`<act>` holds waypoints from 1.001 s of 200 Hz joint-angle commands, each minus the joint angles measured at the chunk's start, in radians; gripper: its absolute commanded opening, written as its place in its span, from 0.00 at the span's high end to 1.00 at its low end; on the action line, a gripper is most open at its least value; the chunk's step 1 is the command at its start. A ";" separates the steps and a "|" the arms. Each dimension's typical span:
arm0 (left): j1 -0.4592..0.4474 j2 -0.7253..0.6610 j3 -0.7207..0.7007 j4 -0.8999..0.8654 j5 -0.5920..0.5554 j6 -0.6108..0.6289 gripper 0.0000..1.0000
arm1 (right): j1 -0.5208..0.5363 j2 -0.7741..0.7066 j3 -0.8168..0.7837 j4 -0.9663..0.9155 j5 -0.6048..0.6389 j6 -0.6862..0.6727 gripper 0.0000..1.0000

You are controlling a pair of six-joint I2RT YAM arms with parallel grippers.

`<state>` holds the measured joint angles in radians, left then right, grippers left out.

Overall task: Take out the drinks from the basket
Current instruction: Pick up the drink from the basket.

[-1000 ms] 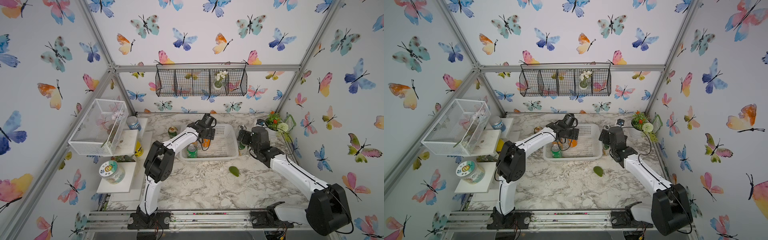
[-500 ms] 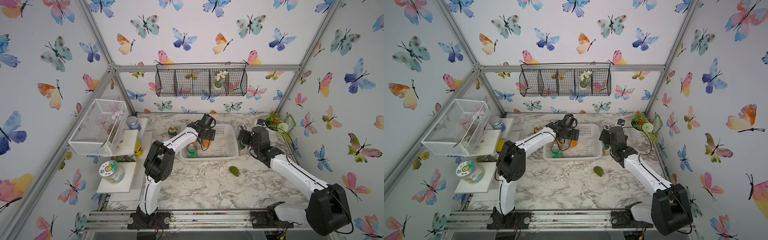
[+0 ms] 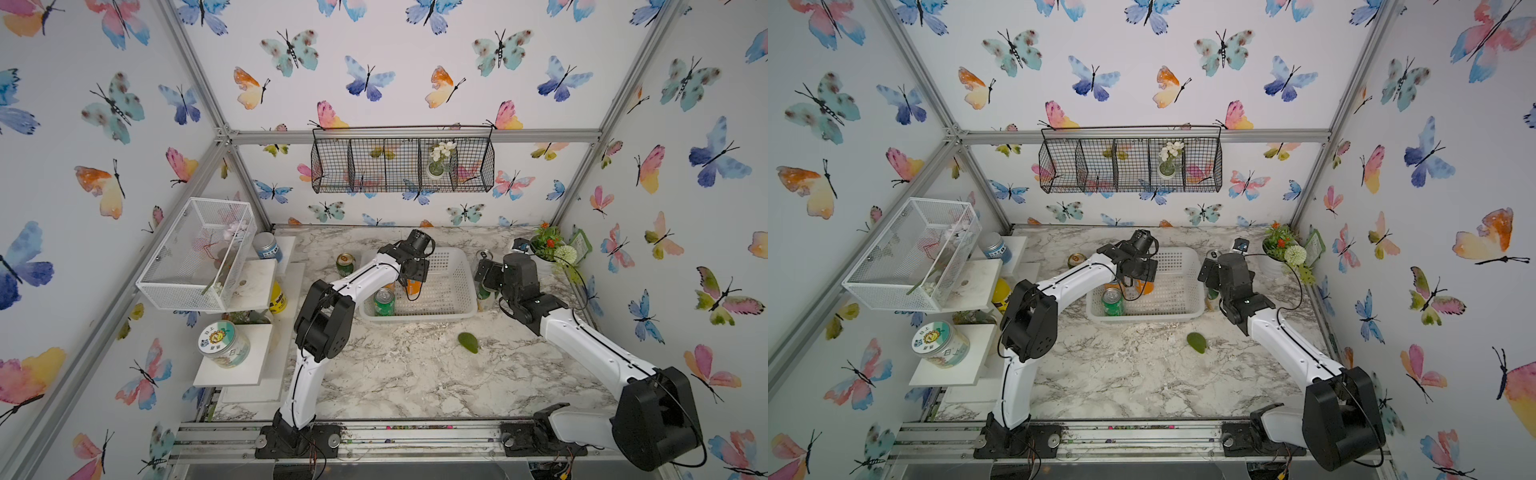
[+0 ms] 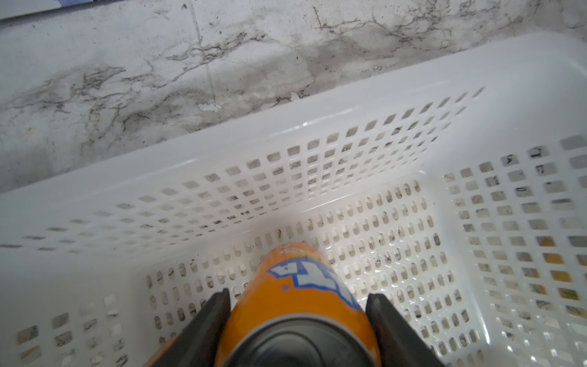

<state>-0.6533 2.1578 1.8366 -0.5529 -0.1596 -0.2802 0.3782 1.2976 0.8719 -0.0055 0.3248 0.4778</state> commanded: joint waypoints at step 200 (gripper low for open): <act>-0.019 -0.157 0.157 -0.112 -0.014 0.008 0.38 | -0.012 -0.001 -0.011 0.021 -0.003 0.006 0.00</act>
<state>-0.6609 2.1078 1.9511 -0.6758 -0.1596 -0.2798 0.3717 1.2976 0.8719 0.0017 0.3244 0.4782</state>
